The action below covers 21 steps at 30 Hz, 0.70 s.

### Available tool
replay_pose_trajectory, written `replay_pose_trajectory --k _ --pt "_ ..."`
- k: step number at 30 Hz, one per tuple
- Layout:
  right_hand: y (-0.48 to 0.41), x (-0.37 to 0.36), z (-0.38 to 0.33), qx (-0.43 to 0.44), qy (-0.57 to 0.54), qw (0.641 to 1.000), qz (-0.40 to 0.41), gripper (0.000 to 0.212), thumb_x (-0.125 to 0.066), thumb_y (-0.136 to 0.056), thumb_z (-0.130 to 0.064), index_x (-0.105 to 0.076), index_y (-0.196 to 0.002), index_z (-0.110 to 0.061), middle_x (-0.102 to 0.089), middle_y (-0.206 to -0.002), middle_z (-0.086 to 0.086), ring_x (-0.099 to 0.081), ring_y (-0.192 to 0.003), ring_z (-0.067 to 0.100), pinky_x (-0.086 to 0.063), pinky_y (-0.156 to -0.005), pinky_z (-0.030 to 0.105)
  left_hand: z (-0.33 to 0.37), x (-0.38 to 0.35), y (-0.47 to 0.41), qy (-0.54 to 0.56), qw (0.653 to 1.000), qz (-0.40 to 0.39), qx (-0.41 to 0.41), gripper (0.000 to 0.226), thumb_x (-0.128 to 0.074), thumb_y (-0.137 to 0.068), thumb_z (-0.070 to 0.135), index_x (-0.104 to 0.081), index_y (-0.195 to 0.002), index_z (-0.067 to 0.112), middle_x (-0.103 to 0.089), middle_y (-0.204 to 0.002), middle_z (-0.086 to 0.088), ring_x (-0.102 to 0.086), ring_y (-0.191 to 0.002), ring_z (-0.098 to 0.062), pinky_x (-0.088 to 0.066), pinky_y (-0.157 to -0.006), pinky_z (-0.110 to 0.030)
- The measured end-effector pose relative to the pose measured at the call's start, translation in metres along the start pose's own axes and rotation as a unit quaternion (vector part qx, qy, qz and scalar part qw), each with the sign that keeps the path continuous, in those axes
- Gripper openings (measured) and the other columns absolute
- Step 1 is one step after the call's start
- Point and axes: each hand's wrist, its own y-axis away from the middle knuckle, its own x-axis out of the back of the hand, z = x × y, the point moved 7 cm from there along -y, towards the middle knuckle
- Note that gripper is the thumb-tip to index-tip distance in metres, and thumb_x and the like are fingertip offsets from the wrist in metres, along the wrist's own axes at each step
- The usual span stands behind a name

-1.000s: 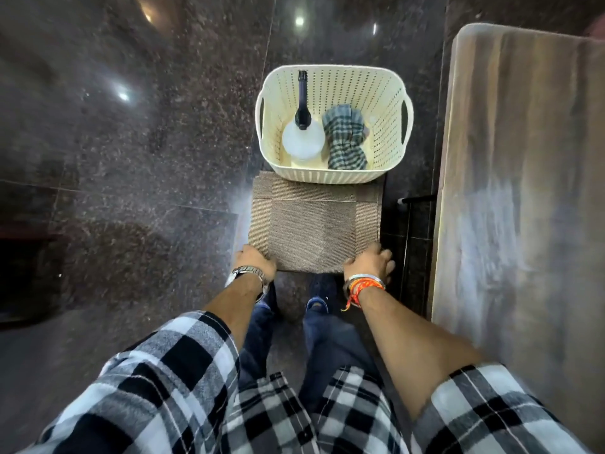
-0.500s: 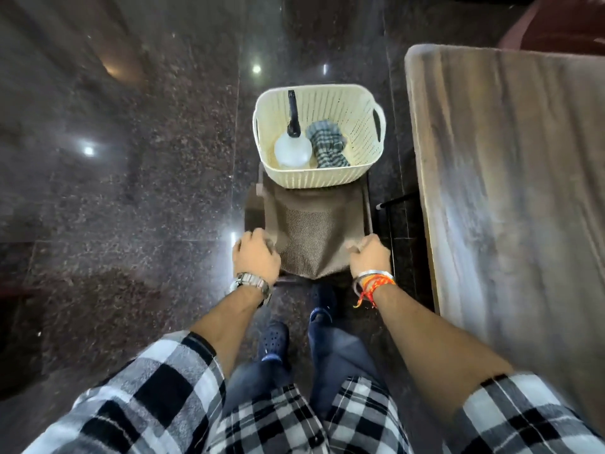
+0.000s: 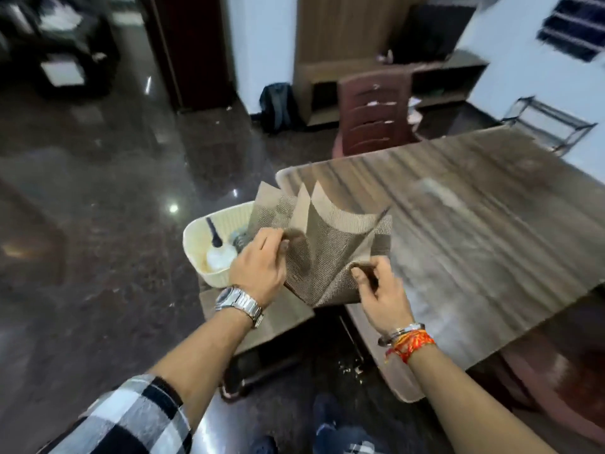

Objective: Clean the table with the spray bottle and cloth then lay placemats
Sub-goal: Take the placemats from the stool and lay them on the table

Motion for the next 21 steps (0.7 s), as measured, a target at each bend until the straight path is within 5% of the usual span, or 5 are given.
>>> replay_pose_trajectory --k 4,6,9,13,21 --pt "-0.009 0.081 0.019 -0.036 -0.066 0.989 0.125 0.014 -0.057 -0.092 -0.029 -0.049 -0.091 -0.04 -0.063 -0.078 -0.01 -0.059 -0.072 0.004 -0.045 -0.068 0.021 0.04 -0.012 -0.049 0.038 0.999 -0.024 0.022 0.038 -0.037 -0.097 0.04 -0.06 -0.116 0.015 -0.069 -0.11 -0.016 -0.068 -0.089 -0.044 -0.052 -0.069 -0.047" --pt "-0.009 0.12 0.04 -0.072 -0.094 0.975 0.189 0.017 -0.056 -0.094 -0.023 -0.05 -0.092 -0.039 -0.063 -0.086 -0.011 -0.059 -0.081 0.0 -0.045 -0.078 0.02 0.061 -0.019 -0.072 0.08 0.996 -0.007 0.042 0.032 -0.041 -0.1 0.036 -0.061 -0.111 0.014 -0.07 -0.106 -0.014 -0.067 -0.091 -0.042 -0.053 -0.073 -0.046" --pt "-0.008 0.17 0.073 -0.114 -0.116 0.951 0.264 0.01 -0.054 -0.094 -0.026 -0.045 -0.09 -0.029 -0.058 -0.076 -0.012 -0.054 -0.069 -0.001 -0.044 -0.072 0.033 0.096 -0.043 -0.102 0.127 0.989 0.006 0.072 0.019 -0.048 -0.105 0.025 -0.058 -0.107 0.008 -0.065 -0.089 -0.013 -0.065 -0.09 -0.043 -0.048 -0.075 -0.043" --pt "-0.004 0.231 0.12 -0.158 -0.039 0.94 0.301 0.011 -0.054 -0.095 -0.023 -0.043 -0.093 -0.02 -0.057 -0.078 -0.012 -0.056 -0.074 0.018 -0.037 -0.067 0.028 0.161 -0.107 -0.13 0.103 0.994 -0.028 0.037 0.015 -0.049 -0.105 0.027 -0.053 -0.103 0.013 -0.066 -0.079 -0.014 -0.067 -0.086 -0.043 -0.047 -0.071 -0.043" --pt "0.007 0.314 0.247 -0.29 -0.028 0.883 0.368 0.015 -0.053 -0.094 -0.016 -0.048 -0.104 -0.005 -0.067 -0.089 0.022 -0.063 -0.081 0.043 -0.032 -0.06 0.03 0.291 -0.261 -0.172 0.039 0.991 -0.123 -0.034 0.025 -0.042 -0.105 0.042 -0.054 -0.113 0.022 -0.07 -0.105 -0.009 -0.068 -0.095 -0.038 -0.053 -0.074 -0.045"
